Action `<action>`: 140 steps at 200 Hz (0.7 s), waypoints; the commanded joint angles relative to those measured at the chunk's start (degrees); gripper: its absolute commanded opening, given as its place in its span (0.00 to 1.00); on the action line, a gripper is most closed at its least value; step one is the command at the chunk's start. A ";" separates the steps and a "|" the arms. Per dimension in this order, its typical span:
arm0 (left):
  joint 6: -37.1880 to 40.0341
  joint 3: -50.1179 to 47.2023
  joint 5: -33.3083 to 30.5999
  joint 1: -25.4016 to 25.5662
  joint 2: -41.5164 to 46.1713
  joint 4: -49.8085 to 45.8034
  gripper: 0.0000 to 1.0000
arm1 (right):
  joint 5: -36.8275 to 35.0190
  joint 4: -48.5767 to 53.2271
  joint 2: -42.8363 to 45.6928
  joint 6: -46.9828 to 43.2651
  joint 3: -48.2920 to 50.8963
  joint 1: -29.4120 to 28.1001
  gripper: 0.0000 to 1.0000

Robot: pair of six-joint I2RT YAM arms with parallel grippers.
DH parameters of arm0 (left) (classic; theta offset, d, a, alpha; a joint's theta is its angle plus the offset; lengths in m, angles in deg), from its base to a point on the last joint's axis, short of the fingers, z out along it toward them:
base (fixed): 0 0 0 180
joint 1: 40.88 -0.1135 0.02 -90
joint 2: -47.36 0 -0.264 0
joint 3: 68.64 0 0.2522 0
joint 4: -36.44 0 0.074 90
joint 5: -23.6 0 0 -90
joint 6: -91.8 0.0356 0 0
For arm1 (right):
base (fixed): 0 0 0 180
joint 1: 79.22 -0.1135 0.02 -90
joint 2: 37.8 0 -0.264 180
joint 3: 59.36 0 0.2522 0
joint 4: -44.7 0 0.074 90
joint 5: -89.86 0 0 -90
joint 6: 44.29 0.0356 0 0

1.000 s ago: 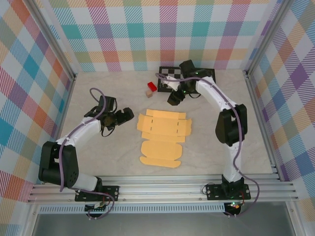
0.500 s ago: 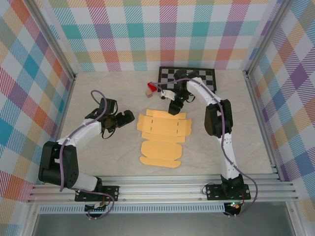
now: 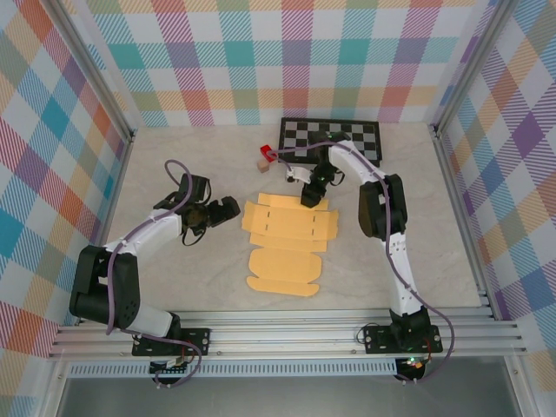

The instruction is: Fold the paper box

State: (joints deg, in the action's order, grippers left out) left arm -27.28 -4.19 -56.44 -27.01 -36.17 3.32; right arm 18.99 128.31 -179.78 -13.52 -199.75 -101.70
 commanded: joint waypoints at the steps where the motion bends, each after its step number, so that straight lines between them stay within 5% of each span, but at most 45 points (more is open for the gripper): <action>1: 0.56 -0.39 -0.16 1.03 -0.72 0.07 0.97 | 2.15 2.43 -0.65 -2.12 -1.52 0.24 0.40; 37: 0.60 -0.21 -0.38 1.21 -1.45 0.06 0.97 | 2.56 3.50 -0.76 -3.15 -1.27 0.22 0.39; 113: 0.60 0.32 -0.74 1.34 -2.00 -0.14 0.98 | 2.41 4.82 0.86 -5.86 -0.56 -0.11 0.02; 140: 0.45 0.35 -0.79 1.36 -1.97 -0.15 0.98 | 1.48 4.88 1.98 -6.35 0.24 -0.71 0.00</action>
State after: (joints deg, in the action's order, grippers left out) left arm -27.28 -4.19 -56.62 -26.69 -37.72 3.32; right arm 20.13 131.65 -179.82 -17.41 -199.79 -101.77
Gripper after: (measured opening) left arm 0.977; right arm 0.049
